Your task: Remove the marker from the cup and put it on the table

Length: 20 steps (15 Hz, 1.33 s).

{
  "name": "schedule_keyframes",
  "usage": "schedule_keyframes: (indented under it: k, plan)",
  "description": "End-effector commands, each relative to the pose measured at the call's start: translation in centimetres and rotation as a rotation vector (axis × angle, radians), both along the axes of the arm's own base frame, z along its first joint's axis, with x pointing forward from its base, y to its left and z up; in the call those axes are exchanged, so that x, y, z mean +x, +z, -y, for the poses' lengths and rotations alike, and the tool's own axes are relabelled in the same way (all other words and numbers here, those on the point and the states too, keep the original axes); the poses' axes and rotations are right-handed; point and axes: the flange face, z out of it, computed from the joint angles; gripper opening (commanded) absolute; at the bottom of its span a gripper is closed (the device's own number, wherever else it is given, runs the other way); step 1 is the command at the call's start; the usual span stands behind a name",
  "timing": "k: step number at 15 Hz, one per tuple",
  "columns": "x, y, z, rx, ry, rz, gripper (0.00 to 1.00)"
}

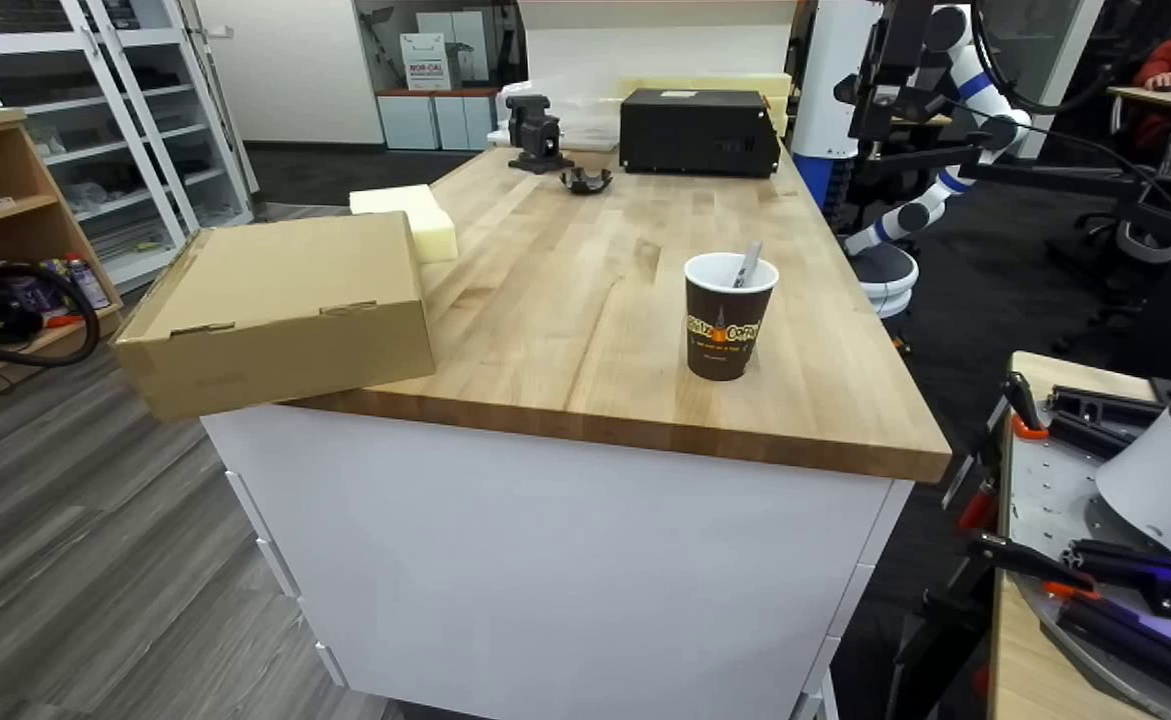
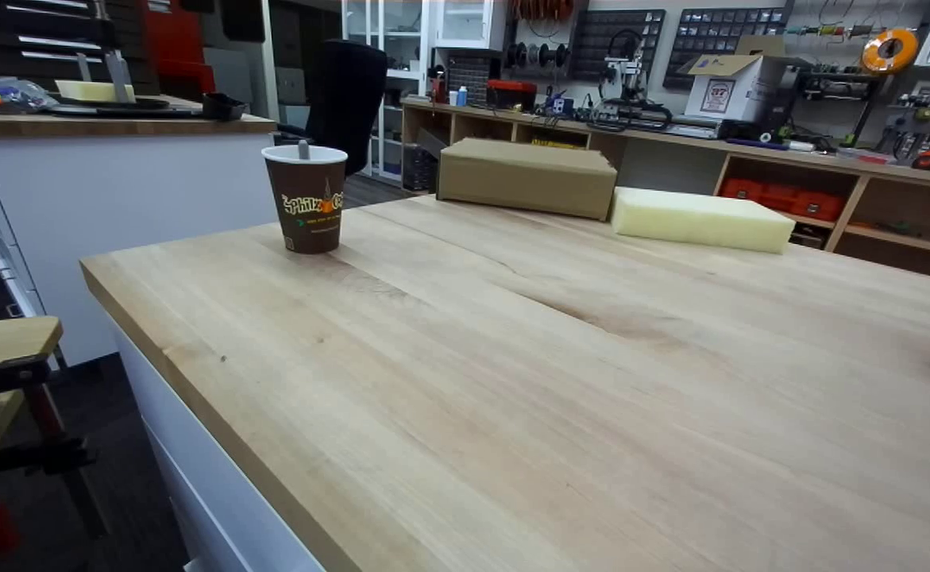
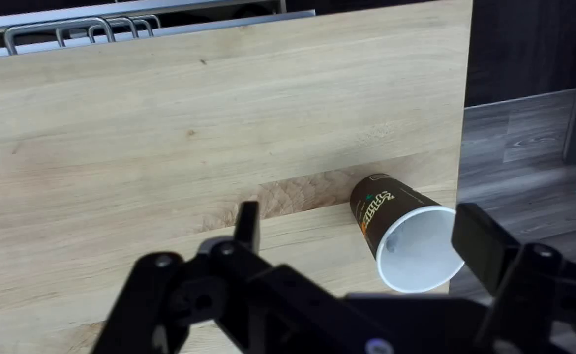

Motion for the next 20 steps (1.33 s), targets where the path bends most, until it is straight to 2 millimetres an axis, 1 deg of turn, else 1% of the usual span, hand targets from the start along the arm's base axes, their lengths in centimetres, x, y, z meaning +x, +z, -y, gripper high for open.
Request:
schedule_keyframes:
  k: [1, 8, 12, 16, 20]
  plan:
    - [0.0, 0.1, 0.0, 0.0, 0.0, -0.001, 1.0]
    - [0.0, 0.1, 0.0, 0.0, 0.0, -0.001, 1.0]
    - [1.6, 1.1, -0.2, -0.05, 0.049, -0.037, 1.0]
    - [3.7, 1.8, -1.4, -0.091, 0.14, -0.076, 1.0]
    - [7.1, 1.6, -3.2, -0.066, 0.289, -0.042, 1.0]
